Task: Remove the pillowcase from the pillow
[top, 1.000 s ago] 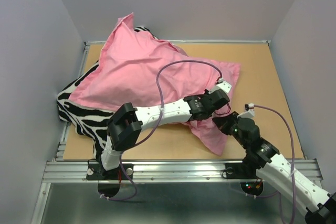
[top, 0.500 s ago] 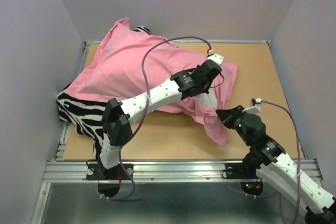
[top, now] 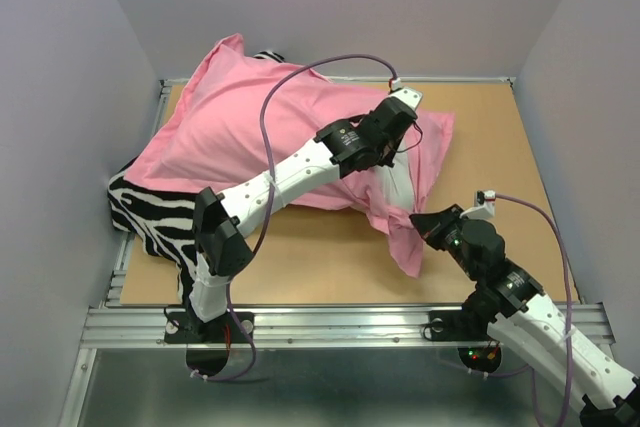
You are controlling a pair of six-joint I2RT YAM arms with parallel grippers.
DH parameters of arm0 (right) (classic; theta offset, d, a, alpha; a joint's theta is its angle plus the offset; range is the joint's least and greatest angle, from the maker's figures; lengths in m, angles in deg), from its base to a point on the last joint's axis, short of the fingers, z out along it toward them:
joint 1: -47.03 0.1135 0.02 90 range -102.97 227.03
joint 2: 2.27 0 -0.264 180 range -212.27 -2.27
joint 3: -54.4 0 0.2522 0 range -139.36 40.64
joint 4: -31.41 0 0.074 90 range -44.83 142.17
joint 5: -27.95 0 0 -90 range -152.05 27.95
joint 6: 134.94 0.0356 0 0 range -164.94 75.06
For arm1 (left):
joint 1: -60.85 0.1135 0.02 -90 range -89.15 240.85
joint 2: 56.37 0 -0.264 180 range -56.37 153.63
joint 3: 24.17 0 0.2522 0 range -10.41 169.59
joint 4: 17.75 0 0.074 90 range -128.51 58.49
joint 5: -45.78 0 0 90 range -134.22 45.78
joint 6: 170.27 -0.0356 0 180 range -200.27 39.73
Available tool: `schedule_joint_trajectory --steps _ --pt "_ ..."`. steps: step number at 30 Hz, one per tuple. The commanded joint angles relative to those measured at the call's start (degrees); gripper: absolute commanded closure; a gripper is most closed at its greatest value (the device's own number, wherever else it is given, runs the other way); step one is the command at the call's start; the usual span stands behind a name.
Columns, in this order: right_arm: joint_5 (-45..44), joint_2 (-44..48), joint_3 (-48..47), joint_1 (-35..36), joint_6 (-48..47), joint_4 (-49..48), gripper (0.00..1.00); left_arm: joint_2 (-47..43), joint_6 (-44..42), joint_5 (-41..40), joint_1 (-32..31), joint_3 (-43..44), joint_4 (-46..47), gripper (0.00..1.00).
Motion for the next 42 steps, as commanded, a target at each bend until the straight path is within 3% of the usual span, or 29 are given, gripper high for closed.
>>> schedule_joint_trajectory --steps 1,5,11,14,20,22,24,25,27,28,30,32,36,42 --pt "-0.31 1.14 3.54 0.13 0.45 8.88 0.99 -5.16 -3.68 -10.89 6.16 11.81 3.47 1.00" --pt "-1.18 0.54 3.54 0.22 0.89 8.80 1.00 -2.97 -4.03 -8.96 7.39 19.71 0.39 1.00" --pt "-5.57 -3.33 1.97 0.13 1.85 6.52 0.99 -5.33 -3.77 -4.48 7.49 19.82 -0.84 1.00" --pt "-7.69 -6.83 -0.05 0.13 0.45 3.44 0.99 -10.50 -2.98 -1.22 6.79 12.64 0.73 1.00" --pt "-8.84 -27.81 -7.79 0.13 -6.22 -1.83 0.99 -27.38 1.41 0.80 6.08 -16.33 8.12 1.00" --pt "-7.44 -30.47 -8.84 0.04 -7.19 -3.06 0.98 -32.20 2.38 0.37 5.99 -21.35 8.91 1.00" --pt "-0.87 -30.15 -7.98 0.04 -8.86 -6.83 0.87 -35.74 3.43 0.80 5.91 -27.97 9.79 1.00" --pt "0.38 -29.18 -7.88 0.04 -10.17 -7.20 0.72 -36.62 4.22 1.59 5.82 -29.91 10.05 1.00" --pt "2.84 -27.08 -8.15 0.04 -12.63 -7.11 0.60 -38.20 4.84 1.51 5.47 -33.51 10.32 1.00" --pt "5.64 -23.32 -8.58 0.04 -14.56 -6.50 0.49 -39.69 5.28 1.16 5.55 -36.75 11.10 1.00" --pt "9.16 -19.00 -9.02 0.04 -15.72 -6.23 0.40 -41.53 5.81 0.81 5.47 -40.19 11.98 1.00" --pt "15.14 -14.17 -11.03 0.04 -17.65 -5.62 0.36 -42.25 6.25 0.28 5.55 -41.52 12.78 1.00" --pt "25.87 -9.32 -15.87 0.04 -20.20 -3.25 0.37 -42.51 6.51 -0.86 5.55 -41.09 12.87 1.00" --pt "18.42 -13.69 -22.20 0.13 -21.88 2.03 0.33 -42.69 6.42 -0.95 5.55 -39.51 13.30 1.00"
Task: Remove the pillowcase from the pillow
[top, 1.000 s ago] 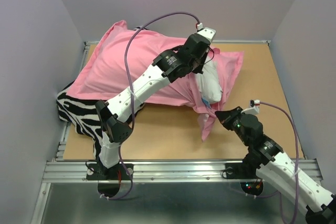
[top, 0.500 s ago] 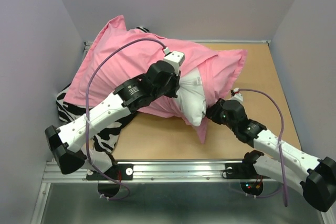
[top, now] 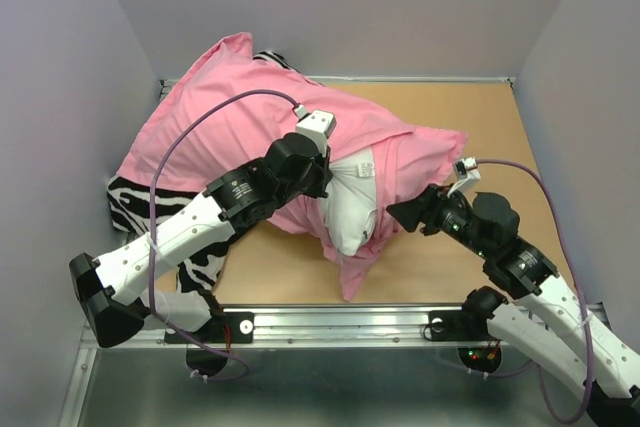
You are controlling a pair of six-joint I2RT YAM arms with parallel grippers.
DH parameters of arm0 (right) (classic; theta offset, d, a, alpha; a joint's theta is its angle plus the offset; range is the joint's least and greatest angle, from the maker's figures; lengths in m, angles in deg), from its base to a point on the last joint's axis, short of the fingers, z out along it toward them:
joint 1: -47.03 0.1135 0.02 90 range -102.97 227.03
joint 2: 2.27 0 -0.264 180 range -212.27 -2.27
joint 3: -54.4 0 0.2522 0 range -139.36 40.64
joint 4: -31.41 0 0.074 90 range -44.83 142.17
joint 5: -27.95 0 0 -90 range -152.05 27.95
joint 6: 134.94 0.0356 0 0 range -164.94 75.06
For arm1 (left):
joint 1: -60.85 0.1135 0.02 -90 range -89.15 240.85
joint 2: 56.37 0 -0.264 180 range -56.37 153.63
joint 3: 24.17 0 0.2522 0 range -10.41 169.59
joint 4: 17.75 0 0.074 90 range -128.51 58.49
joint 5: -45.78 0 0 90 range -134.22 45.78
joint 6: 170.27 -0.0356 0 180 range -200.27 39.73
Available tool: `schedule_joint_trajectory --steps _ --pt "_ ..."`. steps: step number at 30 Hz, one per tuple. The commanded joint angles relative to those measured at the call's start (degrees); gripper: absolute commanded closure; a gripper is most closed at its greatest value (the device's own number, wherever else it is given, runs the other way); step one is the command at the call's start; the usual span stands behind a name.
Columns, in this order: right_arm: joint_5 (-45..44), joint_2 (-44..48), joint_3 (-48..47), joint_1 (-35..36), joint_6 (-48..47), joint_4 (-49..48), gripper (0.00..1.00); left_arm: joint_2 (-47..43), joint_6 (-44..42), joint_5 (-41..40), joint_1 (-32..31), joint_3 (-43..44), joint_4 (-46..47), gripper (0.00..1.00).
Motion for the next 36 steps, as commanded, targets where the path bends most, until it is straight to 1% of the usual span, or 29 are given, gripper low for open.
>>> schedule_joint_trajectory --steps 1,2,4,5,7,9,10,11,13,14,16,17,19,20,24,26,27,29,30,32,35,36 --pt "-2.50 -6.11 -7.49 -0.28 -2.86 1.85 0.33 -2.17 -0.90 -8.06 1.57 2.04 1.94 1.00" --pt "-4.51 -7.61 -8.55 -0.20 -2.77 1.85 0.31 -2.08 -0.90 -8.06 1.57 2.05 1.94 1.00" --pt "-5.32 -10.07 -10.84 -0.20 -3.30 1.85 0.31 -1.64 -0.98 -7.97 1.57 2.13 1.94 1.00" --pt "-7.32 -10.70 -12.59 -0.20 -3.56 1.85 0.29 -1.64 -0.98 -7.88 1.57 2.13 1.94 1.00" --pt "-8.31 -12.45 -14.18 -0.28 -4.09 2.03 0.26 -1.55 -0.98 -7.62 1.57 2.40 2.29 1.00" --pt "-9.97 -16.23 -16.38 -0.20 -4.97 3.08 0.27 -1.64 -0.98 -7.53 1.49 2.66 2.47 1.00" --pt "-10.85 -17.29 -16.91 -0.20 -5.06 3.52 0.30 -1.64 -1.07 -7.53 1.49 2.92 2.47 1.00" --pt "-12.77 -18.25 -17.78 -0.28 -4.97 4.39 0.41 -1.64 -1.07 -7.62 1.57 3.10 2.21 1.00" --pt "-15.15 -17.83 -17.88 -0.20 -4.62 4.67 0.55 -1.73 -1.33 -7.79 1.57 3.63 1.42 1.00" --pt "-17.95 -17.56 -18.14 -0.28 -4.36 5.36 0.66 -1.73 -1.34 -8.23 1.57 3.63 1.24 1.00" --pt "-21.39 -17.65 -20.24 -0.28 -4.44 7.47 0.73 -2.25 -1.69 -8.76 1.57 3.80 0.45 1.00" --pt "-25.32 -17.91 -21.12 -0.28 -4.88 10.00 0.77 -2.60 -1.69 -9.19 1.49 3.89 0.27 1.00" --pt "-29.65 -18.09 -23.32 -0.28 -5.14 13.52 0.79 -3.48 -1.86 -9.46 1.49 4.07 -0.34 1.00" --pt "-33.58 -18.00 -23.94 -0.28 -5.23 14.41 0.79 -3.83 -1.86 -9.46 1.57 4.07 -0.35 1.00" --pt "-41.60 -18.43 -25.70 -0.28 -6.29 16.00 0.79 -5.85 -2.13 -9.02 1.57 3.54 -0.35 1.00" --pt "-46.77 -20.71 -26.66 -0.28 -6.73 16.44 0.79 -7.35 -1.95 -8.59 1.57 3.10 -0.26 1.00" --pt "-47.85 -21.51 -26.93 -0.63 -6.55 16.44 0.80 -7.96 -2.04 -8.41 1.57 2.93 -0.26 1.00" --pt "-49.17 -23.96 -27.28 -1.42 -5.68 16.44 0.80 -9.81 -1.95 -8.32 1.57 3.01 -0.34 1.00" --pt "-49.09 -24.85 -27.81 -3.34 -5.41 16.36 0.80 -11.20 -2.04 -8.32 1.57 3.27 -0.52 1.00" --pt "-46.99 -26.17 -28.34 -5.98 -4.97 16.09 0.80 -12.44 -2.13 -8.23 1.57 3.71 -1.31 1.00" --pt "-40.76 -28.63 -28.69 -15.10 -5.67 13.55 0.81 -14.47 -2.57 -7.53 1.57 4.68 -2.89 1.00" --pt "-39.61 -28.63 -28.69 -15.14 -5.85 12.85 0.81 -14.91 -2.74 -7.53 1.57 5.03 -3.42 1.00"
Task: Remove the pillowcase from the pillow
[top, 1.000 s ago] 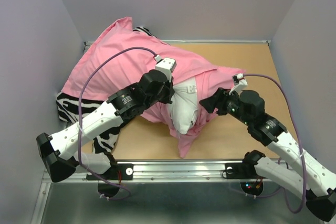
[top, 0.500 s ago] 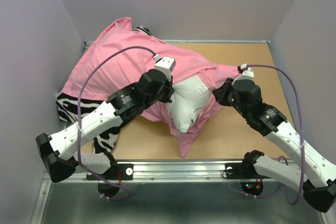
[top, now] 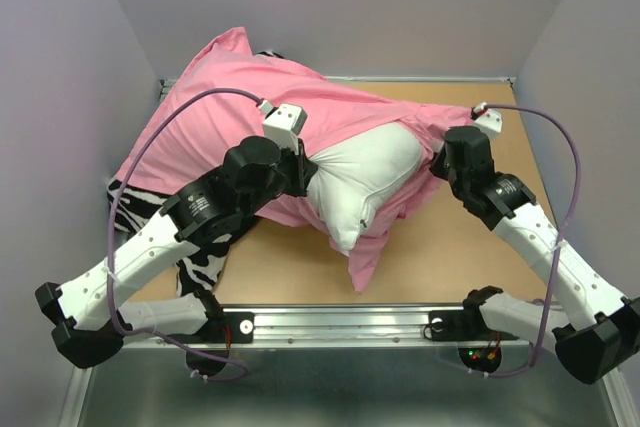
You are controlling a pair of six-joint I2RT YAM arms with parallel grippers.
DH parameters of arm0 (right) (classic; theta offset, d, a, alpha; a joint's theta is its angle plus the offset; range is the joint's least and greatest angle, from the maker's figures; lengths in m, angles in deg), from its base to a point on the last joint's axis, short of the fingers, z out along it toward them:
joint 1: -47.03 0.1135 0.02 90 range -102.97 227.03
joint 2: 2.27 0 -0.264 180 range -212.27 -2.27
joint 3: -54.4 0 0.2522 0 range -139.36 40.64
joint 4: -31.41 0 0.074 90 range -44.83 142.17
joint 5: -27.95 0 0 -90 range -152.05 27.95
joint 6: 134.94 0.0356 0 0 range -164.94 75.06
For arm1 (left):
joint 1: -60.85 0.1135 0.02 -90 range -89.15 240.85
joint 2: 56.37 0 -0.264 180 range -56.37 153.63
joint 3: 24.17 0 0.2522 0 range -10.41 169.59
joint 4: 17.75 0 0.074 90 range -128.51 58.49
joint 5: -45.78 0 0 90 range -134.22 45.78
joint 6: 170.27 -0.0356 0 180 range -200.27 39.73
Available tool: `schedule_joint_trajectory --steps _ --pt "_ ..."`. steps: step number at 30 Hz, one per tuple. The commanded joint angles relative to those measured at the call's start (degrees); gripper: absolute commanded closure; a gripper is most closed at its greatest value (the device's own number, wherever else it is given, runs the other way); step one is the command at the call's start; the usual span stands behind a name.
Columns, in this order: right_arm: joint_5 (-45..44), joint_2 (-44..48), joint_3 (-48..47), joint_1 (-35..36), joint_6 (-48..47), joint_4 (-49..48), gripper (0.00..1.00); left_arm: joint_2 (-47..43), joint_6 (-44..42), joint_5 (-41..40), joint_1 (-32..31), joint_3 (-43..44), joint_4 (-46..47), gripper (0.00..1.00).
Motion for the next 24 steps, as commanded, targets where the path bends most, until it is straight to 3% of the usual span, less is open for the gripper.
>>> schedule_joint_trajectory --steps 1,4,14,24 --pt "-1.16 -1.48 -3.58 -11.05 -1.39 -2.63 0.81 -5.99 -2.74 -6.28 1.55 4.90 -3.18 1.00" --pt "0.34 -3.86 -4.11 -14.07 -1.48 -3.52 0.81 -7.05 -3.18 -6.37 1.55 5.96 -4.33 1.00" --pt "19.66 -14.57 -6.29 -27.25 0.54 -10.28 0.81 -8.81 -4.15 -3.65 1.55 8.60 -8.54 1.00" --pt "26.97 -26.79 -13.94 -27.53 3.00 -13.27 0.82 -9.95 -4.76 0.05 1.47 9.91 -11.01 1.00"
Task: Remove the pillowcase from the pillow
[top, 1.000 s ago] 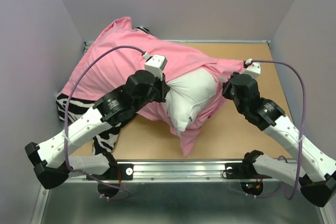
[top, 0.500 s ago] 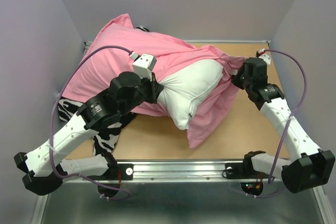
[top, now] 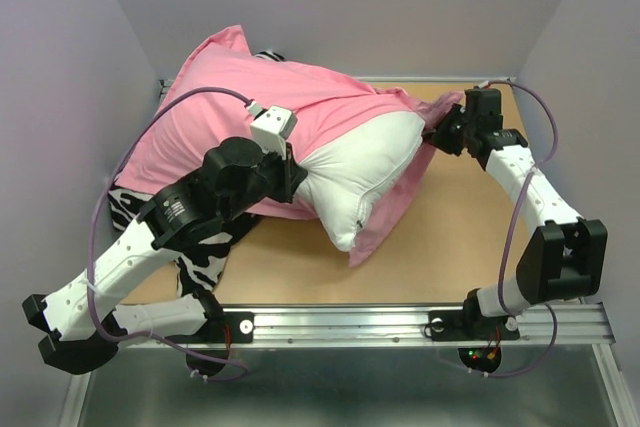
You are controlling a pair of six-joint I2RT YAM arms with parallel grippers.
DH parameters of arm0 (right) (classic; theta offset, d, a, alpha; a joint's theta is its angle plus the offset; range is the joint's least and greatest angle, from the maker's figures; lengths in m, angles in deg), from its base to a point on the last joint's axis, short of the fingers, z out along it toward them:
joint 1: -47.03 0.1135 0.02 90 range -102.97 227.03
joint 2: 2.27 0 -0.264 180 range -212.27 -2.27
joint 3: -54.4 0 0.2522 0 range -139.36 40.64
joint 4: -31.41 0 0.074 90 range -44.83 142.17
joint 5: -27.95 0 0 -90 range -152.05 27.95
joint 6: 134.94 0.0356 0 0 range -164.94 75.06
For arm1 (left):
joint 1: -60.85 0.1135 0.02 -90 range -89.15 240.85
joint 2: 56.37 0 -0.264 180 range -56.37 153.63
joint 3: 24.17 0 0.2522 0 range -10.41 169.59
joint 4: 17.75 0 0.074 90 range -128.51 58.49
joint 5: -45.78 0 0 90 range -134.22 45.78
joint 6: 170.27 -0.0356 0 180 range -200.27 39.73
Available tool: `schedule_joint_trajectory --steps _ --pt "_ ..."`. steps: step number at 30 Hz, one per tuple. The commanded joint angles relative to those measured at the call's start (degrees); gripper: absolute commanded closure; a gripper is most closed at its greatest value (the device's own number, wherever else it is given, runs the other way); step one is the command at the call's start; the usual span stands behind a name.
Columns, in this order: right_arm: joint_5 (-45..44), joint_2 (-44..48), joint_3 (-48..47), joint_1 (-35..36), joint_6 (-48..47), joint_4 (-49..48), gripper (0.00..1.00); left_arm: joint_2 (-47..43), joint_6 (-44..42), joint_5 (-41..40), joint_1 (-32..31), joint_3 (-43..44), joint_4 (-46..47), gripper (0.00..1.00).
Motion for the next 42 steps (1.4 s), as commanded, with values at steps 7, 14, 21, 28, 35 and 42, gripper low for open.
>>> schedule_joint_trajectory --steps 7,14,21,28,35,42 --pt "-4.26 -10.46 -8.22 -4.60 -0.54 -8.38 0.80 -6.17 -3.07 0.08 1.25 11.00 -2.00 1.00" --pt "-1.79 -16.61 -11.90 -5.92 -0.80 -8.73 0.80 -5.03 -4.73 6.76 1.33 15.66 -0.76 1.00" --pt "1.80 -21.53 -15.59 -5.92 0.61 -8.73 0.81 -5.99 -6.93 8.87 1.33 18.13 -0.94 1.00" --pt "20.24 -24.27 -16.48 -5.04 1.22 -13.56 0.78 -6.25 -7.28 12.30 1.33 16.82 7.13 1.00" --pt "18.42 -11.98 -6.04 0.32 -2.12 -14.18 0.51 -3.02 -3.95 3.88 1.33 9.17 27.60 1.00" --pt "11.04 8.50 5.31 -2.22 0.17 -12.52 0.24 1.65 -1.92 -3.25 1.33 6.44 37.11 1.00"
